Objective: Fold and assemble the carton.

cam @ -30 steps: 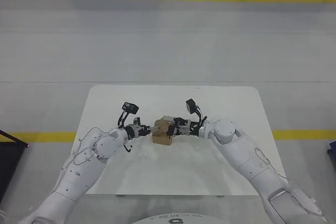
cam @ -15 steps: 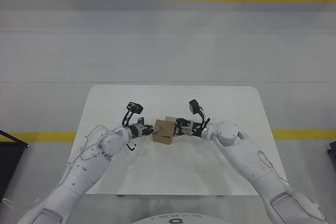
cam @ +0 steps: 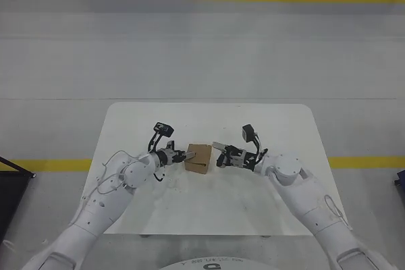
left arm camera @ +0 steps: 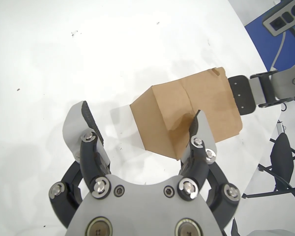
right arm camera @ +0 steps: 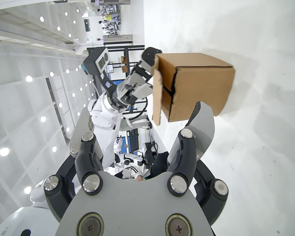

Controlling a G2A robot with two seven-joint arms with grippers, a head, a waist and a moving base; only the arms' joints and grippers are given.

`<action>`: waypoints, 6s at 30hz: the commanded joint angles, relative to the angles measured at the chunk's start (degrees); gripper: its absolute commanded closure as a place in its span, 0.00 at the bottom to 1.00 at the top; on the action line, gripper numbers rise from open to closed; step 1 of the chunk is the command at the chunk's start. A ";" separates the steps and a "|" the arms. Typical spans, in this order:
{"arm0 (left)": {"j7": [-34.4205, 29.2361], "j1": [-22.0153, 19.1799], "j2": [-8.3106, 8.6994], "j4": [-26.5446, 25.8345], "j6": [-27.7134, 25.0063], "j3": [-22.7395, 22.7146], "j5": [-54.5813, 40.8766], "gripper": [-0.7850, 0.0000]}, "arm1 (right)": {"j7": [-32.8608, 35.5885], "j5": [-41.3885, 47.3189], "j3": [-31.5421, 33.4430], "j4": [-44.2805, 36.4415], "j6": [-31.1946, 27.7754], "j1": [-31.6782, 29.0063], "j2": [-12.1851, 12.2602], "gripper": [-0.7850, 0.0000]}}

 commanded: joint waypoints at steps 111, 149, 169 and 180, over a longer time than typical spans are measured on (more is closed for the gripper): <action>-0.84 11.28 2.68 -17.14 -2.71 -15.59 -6.39 0.00 | -3.59 -8.99 -8.37 3.15 4.39 4.35 -2.66 0.37; -5.39 0.88 0.33 2.32 -4.22 -4.20 -5.90 0.00 | -4.04 -6.14 -5.34 3.91 3.52 3.08 -2.34 0.37; -4.66 1.23 0.45 1.90 -4.27 -4.23 -5.94 0.13 | -2.36 -7.29 -1.33 -2.08 0.42 -2.78 -0.71 0.39; -4.15 1.36 0.48 1.58 -4.62 -4.08 -5.72 0.17 | -3.10 -8.02 -2.88 -1.76 1.56 -1.83 -1.03 0.36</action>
